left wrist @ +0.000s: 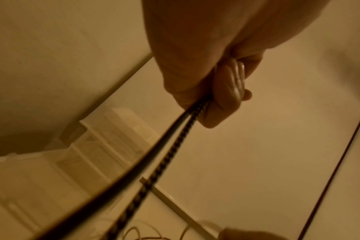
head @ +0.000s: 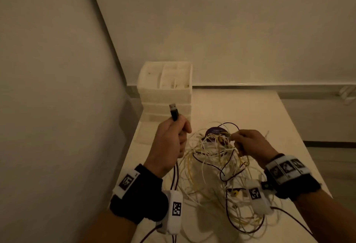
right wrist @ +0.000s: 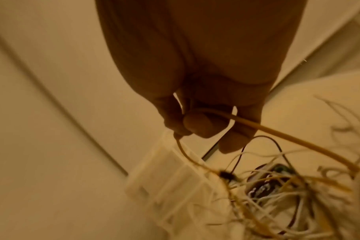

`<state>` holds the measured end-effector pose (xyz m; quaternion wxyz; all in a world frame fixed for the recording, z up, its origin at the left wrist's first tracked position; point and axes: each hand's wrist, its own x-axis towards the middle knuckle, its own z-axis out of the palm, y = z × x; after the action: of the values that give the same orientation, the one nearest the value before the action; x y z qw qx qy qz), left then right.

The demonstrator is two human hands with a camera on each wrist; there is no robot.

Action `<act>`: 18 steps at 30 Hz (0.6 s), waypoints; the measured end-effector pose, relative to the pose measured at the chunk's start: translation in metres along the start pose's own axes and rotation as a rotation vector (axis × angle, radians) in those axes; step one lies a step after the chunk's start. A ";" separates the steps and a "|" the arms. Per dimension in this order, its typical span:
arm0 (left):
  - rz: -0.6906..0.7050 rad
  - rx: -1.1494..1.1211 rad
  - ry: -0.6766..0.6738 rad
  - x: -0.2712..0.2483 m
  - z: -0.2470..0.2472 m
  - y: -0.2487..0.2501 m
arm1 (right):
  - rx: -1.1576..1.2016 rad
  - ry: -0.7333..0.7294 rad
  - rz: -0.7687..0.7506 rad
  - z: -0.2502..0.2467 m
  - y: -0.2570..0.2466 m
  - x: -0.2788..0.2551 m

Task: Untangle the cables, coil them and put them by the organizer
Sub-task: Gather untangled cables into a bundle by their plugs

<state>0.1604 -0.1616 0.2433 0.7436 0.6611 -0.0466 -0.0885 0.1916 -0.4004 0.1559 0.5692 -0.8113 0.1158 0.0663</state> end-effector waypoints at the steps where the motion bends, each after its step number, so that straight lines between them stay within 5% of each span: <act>1: -0.009 0.010 -0.017 0.004 0.005 -0.004 | 0.218 0.020 0.001 -0.007 -0.008 -0.013; 4: -0.042 0.055 -0.057 0.018 0.025 -0.016 | 0.526 -0.037 -0.107 -0.017 -0.030 -0.041; 10: -0.070 0.063 -0.106 0.039 0.059 -0.010 | 0.274 -0.064 -0.442 0.005 -0.049 -0.082; 14: 0.062 0.059 -0.090 0.046 0.064 0.002 | 0.050 -0.016 -0.483 0.020 -0.046 -0.100; 18: 0.135 -0.131 -0.146 0.036 0.061 0.018 | 0.185 0.089 -0.497 0.028 -0.048 -0.112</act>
<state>0.1854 -0.2262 0.2670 0.7841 0.5982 -0.1392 -0.0891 0.0969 -0.3458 0.2163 0.6340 -0.7615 -0.0561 -0.1221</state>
